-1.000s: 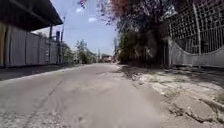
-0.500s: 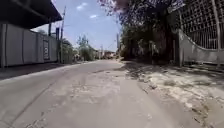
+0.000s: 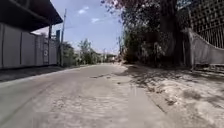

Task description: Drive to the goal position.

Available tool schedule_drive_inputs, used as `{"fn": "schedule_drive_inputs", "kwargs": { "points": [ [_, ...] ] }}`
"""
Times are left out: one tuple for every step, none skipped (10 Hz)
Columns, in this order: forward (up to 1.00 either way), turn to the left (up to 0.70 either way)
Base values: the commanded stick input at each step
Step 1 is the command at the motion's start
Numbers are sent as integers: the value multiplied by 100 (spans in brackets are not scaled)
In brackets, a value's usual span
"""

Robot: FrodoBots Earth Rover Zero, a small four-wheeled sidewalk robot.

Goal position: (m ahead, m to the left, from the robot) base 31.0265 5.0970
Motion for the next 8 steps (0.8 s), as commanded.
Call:
{"fn": "schedule_drive_inputs", "kwargs": {
  "points": [
    [100, 0],
    [100, 0],
    [100, 0],
    [100, 0],
    [100, 0],
    [100, 0],
    [100, 0],
    [100, 0]
  ]
}}
